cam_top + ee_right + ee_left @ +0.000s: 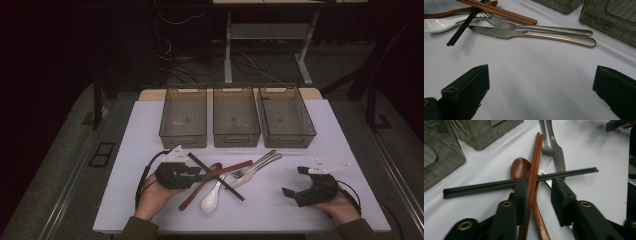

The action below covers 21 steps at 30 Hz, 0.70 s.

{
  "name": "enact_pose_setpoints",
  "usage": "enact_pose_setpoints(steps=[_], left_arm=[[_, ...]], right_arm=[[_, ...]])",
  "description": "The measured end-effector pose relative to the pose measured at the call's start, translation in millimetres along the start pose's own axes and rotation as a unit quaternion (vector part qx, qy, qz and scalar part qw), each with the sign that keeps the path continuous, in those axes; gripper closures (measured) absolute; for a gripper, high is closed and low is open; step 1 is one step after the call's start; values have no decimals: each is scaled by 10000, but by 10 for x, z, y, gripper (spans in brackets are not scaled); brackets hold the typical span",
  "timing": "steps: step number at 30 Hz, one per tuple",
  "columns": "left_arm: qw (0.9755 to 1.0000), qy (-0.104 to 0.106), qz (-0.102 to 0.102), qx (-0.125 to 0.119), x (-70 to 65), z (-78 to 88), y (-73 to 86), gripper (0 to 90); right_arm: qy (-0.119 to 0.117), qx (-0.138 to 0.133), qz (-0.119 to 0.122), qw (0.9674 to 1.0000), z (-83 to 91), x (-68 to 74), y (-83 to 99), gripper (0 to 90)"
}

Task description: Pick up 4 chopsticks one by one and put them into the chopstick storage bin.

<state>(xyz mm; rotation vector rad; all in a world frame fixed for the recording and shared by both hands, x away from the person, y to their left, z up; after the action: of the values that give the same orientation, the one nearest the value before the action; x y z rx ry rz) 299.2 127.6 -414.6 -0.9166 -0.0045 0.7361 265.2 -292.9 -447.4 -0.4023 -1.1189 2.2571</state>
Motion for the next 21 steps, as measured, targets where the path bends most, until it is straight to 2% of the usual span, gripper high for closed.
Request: enact_pose_setpoints(steps=[4, 8, 11, 12, 13, 15, 21], left_arm=[[9999, 140, 31, -33, 95, -37, -56, 571], [9996, 260, -96, 25, 164, -96, -112, 573], [9994, 156, -265, 166, 184, -165, -99, 580], [9994, 156, -265, 166, 184, -165, -99, 587], [9990, 56, -364, 239, 170, -187, -88, 596], [9987, -2, -435, 273, 161, -193, -84, 615], [9981, -51, -523, 319, 145, -201, -67, 658]], right_arm=[[10, 4, -13, 10000, 0, 0, 1, 5], [15, 7, -7, 10000, -2, -3, 4, 5], [26, 26, -7, 10000, -9, -1, 6, 5], [26, 26, -7, 10000, -9, -1, 6, 5], [28, 39, 3, 10000, -12, -3, 7, 5], [28, 39, 7, 10000, -12, -2, 7, 5], [25, 40, 8, 10000, -10, -2, 7, 5]])
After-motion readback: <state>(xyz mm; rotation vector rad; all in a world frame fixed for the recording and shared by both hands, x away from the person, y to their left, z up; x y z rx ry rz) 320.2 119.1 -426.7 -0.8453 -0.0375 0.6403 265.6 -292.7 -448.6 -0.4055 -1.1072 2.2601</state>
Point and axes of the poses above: each handheld gripper's, and its own axes: z roughly backward along the jaws, y roughly out of its underside, x roughly to its left, the point moved 1 cm from there along -z, roughly forward along the jaws, and after that the axes turned 10 degrees about z, right-handed, at the moved point
